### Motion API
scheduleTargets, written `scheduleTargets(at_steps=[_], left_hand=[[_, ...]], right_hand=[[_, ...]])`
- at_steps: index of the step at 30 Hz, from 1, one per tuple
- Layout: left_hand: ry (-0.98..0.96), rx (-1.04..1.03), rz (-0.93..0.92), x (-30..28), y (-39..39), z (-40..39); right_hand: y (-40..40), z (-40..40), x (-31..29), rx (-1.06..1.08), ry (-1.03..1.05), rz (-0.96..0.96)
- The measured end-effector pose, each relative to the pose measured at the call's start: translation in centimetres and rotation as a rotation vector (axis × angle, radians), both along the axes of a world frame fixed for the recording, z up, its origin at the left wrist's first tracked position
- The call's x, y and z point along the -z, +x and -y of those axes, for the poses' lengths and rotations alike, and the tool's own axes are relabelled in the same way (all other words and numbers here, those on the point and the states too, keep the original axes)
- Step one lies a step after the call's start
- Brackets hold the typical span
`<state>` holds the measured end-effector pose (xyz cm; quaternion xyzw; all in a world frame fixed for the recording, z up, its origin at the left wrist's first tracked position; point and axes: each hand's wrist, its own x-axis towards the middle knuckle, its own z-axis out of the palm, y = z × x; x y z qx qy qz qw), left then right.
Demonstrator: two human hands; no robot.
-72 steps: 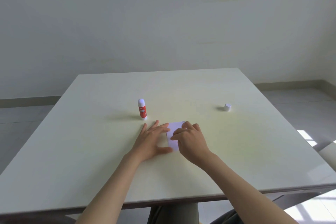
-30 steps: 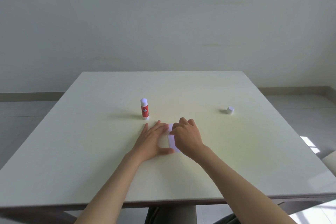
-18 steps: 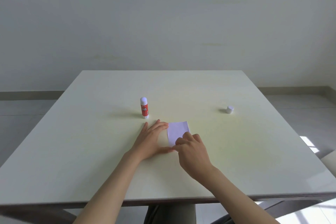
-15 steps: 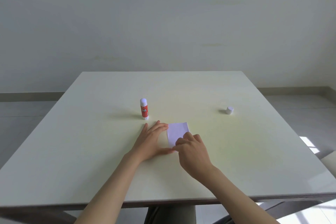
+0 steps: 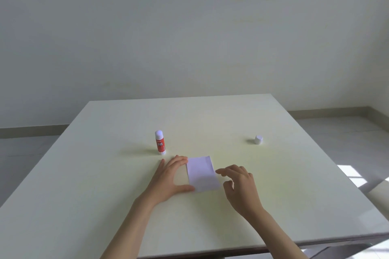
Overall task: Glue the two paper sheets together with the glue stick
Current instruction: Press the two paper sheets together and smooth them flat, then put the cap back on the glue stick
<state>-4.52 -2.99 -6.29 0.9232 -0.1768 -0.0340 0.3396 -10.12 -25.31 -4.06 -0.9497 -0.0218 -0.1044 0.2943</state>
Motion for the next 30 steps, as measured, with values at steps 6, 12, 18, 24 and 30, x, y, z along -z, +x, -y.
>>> scheduleTargets(at_steps=[6, 12, 18, 24, 30], left_hand=[[-0.25, -0.095, 0.094, -0.6, -0.3, -0.3], [-0.469, -0.654, 0.479, -2.5, 0.5, -2.0], [-0.405, -0.753, 0.17, -2.4, 3.3, -2.3], [-0.471, -0.753, 0.13, -1.4, 4.0, -1.3], [-0.448, -0.731, 0.233, -1.8, 4.6, -0.4]], right_hand=[[1.3, 1.8, -0.1, 0.072, 0.083, 0.047], [7.7, 7.1, -2.2, 0.306, 0.091, 0.091], [10.5, 9.0, -0.9, 0.397, 0.055, -0.031], [11.5, 9.3, 0.4, 0.382, -0.011, -0.05], [11.2, 8.3, 0.3, 0.39, 0.169, 0.084]])
